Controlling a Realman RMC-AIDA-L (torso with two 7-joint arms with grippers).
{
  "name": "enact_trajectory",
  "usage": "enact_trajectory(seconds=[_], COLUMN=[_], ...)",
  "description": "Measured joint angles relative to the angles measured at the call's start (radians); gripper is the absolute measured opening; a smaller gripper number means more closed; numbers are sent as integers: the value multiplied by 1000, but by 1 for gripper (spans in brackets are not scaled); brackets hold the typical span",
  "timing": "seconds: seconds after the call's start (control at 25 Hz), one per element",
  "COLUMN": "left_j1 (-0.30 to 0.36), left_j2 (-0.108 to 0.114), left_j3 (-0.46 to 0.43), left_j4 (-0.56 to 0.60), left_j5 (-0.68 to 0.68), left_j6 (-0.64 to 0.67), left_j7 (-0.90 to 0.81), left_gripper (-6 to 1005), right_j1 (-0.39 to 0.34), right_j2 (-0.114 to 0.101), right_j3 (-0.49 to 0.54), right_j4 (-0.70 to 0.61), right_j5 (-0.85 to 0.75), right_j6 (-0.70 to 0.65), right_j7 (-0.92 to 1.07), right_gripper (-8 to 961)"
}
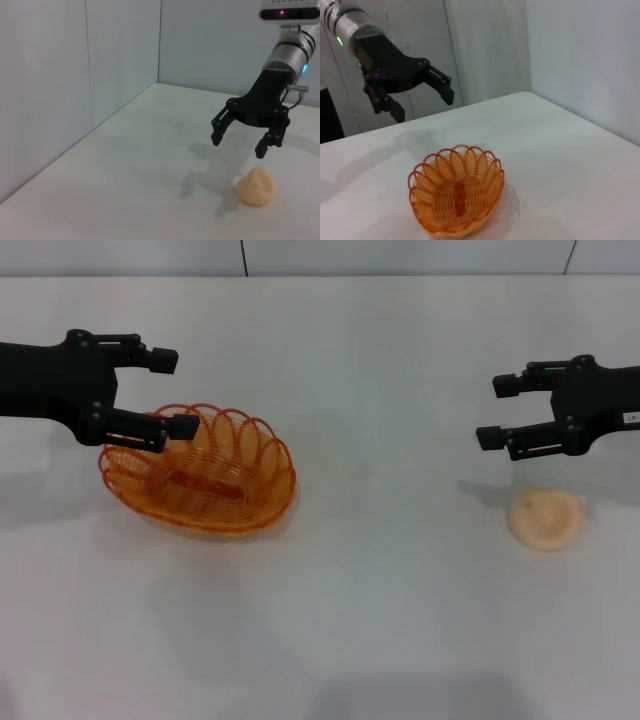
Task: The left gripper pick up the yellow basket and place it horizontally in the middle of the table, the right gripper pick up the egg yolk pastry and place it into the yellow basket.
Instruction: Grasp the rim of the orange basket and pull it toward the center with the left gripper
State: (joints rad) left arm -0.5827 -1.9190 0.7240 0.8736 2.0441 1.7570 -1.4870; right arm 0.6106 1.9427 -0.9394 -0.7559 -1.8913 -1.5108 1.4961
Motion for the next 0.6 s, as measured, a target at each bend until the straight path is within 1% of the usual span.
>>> enact_trajectory(seconds=[0.2, 0.6], left_j1=[1, -2], left_j2=[5, 4], left_j3=[-4, -2], left_j4=[1, 4], left_j5=[-3, -6], left_j6=[23, 28], left_j7=[3, 5], left_gripper=[883, 883], right_j1=[-25, -26], right_j2=[-1, 0], right_j3=[-3, -6], right_j4=[-33, -34], right_j5=[3, 0], right_j6=[-17, -23], right_j7=[-10, -15], right_gripper=[793, 794])
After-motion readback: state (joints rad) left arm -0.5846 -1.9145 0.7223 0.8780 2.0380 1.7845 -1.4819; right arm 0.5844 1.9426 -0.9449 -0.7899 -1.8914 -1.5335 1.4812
